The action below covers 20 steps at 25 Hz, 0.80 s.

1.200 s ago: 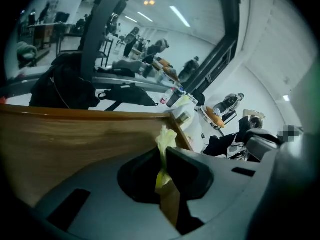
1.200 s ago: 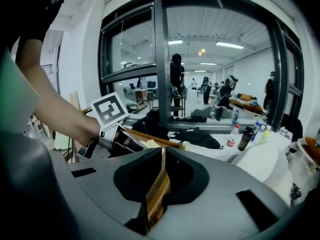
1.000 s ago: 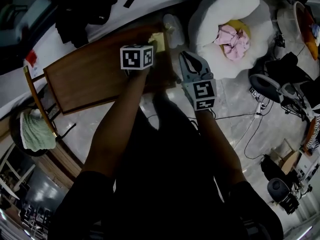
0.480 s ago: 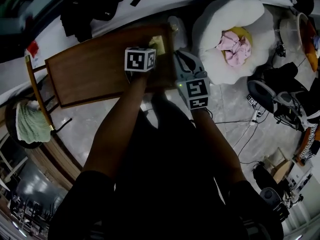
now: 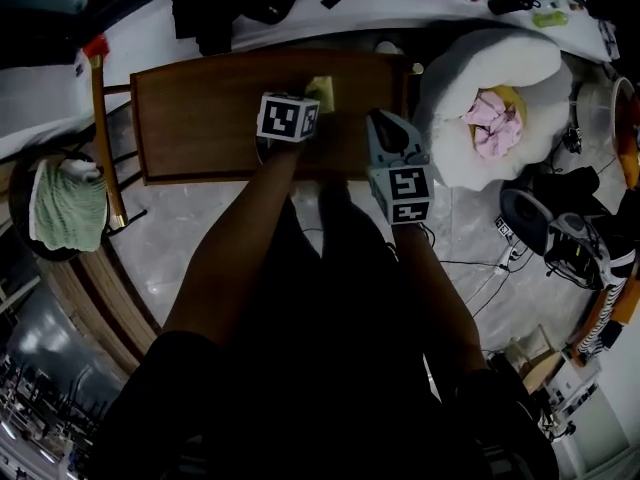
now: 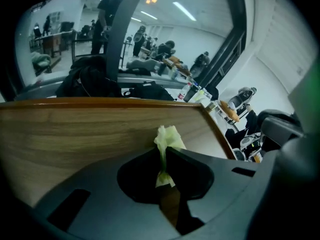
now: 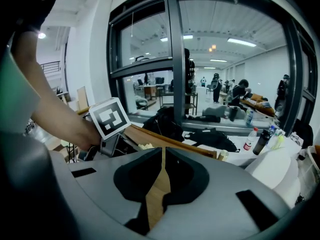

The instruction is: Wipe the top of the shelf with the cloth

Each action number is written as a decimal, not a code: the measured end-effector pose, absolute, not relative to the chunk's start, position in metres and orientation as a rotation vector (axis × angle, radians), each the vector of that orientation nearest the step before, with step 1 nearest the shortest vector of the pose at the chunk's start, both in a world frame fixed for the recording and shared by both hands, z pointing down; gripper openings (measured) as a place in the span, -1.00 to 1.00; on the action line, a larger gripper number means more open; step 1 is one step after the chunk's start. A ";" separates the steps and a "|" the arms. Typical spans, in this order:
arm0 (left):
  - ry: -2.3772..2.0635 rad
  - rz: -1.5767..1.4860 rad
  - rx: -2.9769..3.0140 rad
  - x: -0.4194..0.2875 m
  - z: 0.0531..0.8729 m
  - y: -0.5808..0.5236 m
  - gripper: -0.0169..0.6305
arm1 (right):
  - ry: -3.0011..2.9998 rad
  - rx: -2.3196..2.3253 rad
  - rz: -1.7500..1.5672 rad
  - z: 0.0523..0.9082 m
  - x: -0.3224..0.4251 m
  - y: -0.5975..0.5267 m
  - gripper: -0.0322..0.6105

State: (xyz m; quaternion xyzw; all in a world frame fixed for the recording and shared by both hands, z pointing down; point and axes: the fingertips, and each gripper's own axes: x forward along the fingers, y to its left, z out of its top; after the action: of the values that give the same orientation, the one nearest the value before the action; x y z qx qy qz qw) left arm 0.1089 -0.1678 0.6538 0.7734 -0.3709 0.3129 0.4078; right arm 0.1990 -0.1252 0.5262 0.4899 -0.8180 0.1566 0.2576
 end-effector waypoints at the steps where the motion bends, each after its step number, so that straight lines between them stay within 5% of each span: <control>1: -0.941 0.803 1.944 0.097 0.654 -0.168 -0.83 | -2.223 1.323 0.424 0.526 0.189 -0.126 -0.79; 20: -1.066 0.837 1.831 -0.125 0.667 -0.169 -0.83 | -2.301 1.210 0.399 0.530 0.024 -0.150 -0.79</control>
State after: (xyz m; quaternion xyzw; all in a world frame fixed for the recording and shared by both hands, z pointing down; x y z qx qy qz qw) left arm -0.1253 -0.1694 0.6670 0.7300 -0.4249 0.3338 0.4185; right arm 0.0239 -0.1500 0.5303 0.4451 -0.8464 0.1467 0.2530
